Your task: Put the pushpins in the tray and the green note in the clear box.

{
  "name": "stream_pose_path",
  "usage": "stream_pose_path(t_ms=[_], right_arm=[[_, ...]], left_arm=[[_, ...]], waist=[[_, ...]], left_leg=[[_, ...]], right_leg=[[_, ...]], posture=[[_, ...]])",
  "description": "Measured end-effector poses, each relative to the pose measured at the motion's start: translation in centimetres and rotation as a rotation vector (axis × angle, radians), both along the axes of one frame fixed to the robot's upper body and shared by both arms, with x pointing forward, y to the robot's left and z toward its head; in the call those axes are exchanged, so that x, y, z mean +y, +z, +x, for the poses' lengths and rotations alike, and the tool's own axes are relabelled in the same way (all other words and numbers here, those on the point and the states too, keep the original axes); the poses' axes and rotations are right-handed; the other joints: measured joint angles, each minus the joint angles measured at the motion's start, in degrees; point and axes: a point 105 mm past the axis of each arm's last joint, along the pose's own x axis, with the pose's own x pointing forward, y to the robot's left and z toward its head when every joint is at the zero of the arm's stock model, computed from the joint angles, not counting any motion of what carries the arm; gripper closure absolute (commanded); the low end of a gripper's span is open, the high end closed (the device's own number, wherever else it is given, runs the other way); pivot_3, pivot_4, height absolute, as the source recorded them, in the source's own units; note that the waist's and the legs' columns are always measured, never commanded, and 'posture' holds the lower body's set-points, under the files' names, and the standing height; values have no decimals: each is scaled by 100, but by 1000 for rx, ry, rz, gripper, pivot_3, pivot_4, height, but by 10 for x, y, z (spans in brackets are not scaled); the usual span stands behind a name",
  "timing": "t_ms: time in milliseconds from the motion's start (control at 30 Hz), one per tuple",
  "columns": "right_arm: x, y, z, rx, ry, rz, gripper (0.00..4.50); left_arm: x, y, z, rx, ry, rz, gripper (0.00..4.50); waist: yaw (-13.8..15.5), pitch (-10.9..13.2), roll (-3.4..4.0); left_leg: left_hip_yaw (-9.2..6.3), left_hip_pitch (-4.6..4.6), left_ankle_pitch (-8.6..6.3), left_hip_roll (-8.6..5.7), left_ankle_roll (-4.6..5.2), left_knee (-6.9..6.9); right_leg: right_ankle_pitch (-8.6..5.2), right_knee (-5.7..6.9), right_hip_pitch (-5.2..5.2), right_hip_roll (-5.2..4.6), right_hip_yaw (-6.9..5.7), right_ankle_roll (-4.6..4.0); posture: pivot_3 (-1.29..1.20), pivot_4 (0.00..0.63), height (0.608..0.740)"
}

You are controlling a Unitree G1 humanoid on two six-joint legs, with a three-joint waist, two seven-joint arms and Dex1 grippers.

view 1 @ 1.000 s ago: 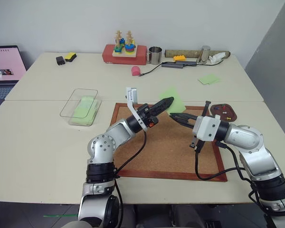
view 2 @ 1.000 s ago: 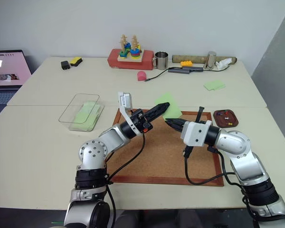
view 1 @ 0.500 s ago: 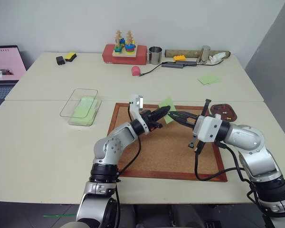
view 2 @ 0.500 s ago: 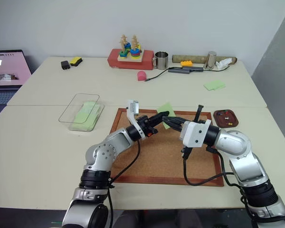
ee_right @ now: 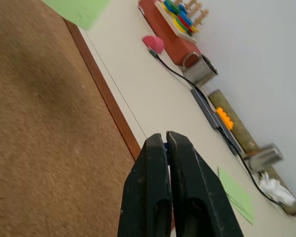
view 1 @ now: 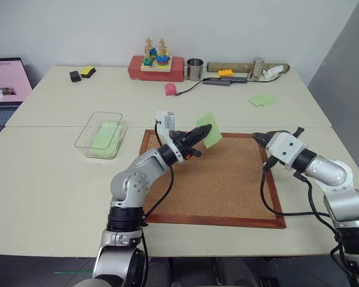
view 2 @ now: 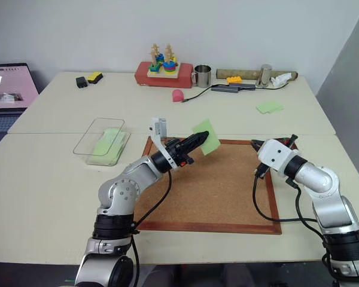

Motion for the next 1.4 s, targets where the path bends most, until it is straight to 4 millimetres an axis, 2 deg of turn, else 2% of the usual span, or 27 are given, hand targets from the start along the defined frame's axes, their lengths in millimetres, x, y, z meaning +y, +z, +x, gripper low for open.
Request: stream_pose_path(t_ms=[67, 133, 300, 400, 500, 600, 700, 833, 933, 1033, 1167, 1200, 1300, 1400], right_arm=[[-27, -19, 8, 44, -124, -11, 4500], [-42, -32, 13, 73, -199, -12, 4500], [-57, -35, 25, 76, -280, 5, 4500], [-56, -43, 27, 98, -290, 30, 4030], [-55, -47, 27, 113, -291, 43, 3311], [-55, -47, 27, 113, -290, 48, 2534], [-54, -45, 27, 105, -287, 49, 1941], [-49, -35, 27, 77, -266, 49, 1011], [-48, -27, 23, 64, -255, 55, 1011], [-41, -12, 15, 59, -205, 88, 1011], [-13, 23, 1, 59, -44, 175, 1011], [2, 36, -7, 71, 41, 220, 1011], [27, 51, -18, 101, 177, 280, 1011], [58, 76, -29, 123, 336, 350, 1011]], left_arm=[[2, 3, -3, -18, 1, 13, 4465], [3, 3, -4, -24, 2, 22, 4465], [-1, 0, -7, -18, -12, 31, 4465], [-1, 1, -8, -23, -13, 32, 4500], [0, 1, -8, -25, -11, 34, 4500], [-1, 1, -8, -26, -12, 36, 4500], [-2, 1, -9, -27, -15, 39, 4500], [-1, 0, -9, -26, -14, 41, 4500], [0, 0, -8, -26, -10, 45, 4500], [5, 2, -8, -44, 5, 61, 4500], [33, 13, -4, -94, 96, 106, 4500], [50, 19, -2, -114, 144, 125, 4500], [82, 30, 2, -146, 240, 160, 4500], [120, 38, 4, -166, 347, 243, 4500]], waist=[[17, 0, 0], [11, 0, 1], [-14, 0, 0], [-7, 0, 1], [-5, 0, 1], [-5, 0, 1], [-8, 0, 1], [-6, 0, 1], [-2, 0, 1], [-7, 0, 1], [-41, 1, 2], [-47, 1, 2], [-43, 3, 0], [-47, 6, -2]], left_leg=[[0, 0, 0, 0, 0, 0], [3, 0, 0, 0, 0, -1], [5, 1, 0, 2, 0, -2], [2, 1, 0, 3, 0, -2], [6, 0, 0, 1, 0, -1], [5, 0, 0, 2, 0, -1], [5, 1, 0, 2, 0, -1], [4, 0, 0, 2, 0, -1], [3, -1, 0, 2, 0, -1], [3, -1, 0, 3, 0, -2], [-1, 3, 0, 11, 0, -3], [-4, 4, 0, 13, 1, -4], [-6, 0, -1, 12, 1, -2], [-5, 0, -1, 12, 1, -1]], right_leg=[[0, 0, 0, 0, 0, 0], [0, 0, -2, 0, 4, 0], [0, -1, -2, 3, 6, 0], [0, -1, -1, 4, 4, 0], [0, -2, -1, 2, 7, 0], [0, -2, -1, 2, 6, 0], [0, -1, -1, 3, 6, 0], [0, -1, -1, 3, 5, 1], [0, -2, -1, 2, 5, 1], [-1, -2, -1, 3, 5, 1], [-1, 2, -1, 10, 2, 1], [-2, 3, -2, 12, 0, 3], [-5, 2, -2, 10, -4, 9], [-4, 2, -4, 8, -2, 6]], posture=[[0, 150, 740], [0, 150, 740], [0, 150, 740], [0, 150, 740], [0, 150, 740], [0, 150, 740], [0, 150, 740], [0, 150, 740], [0, 150, 740], [0, 150, 740], [0, 150, 740], [0, 150, 740], [0, 150, 740], [0, 150, 740]])
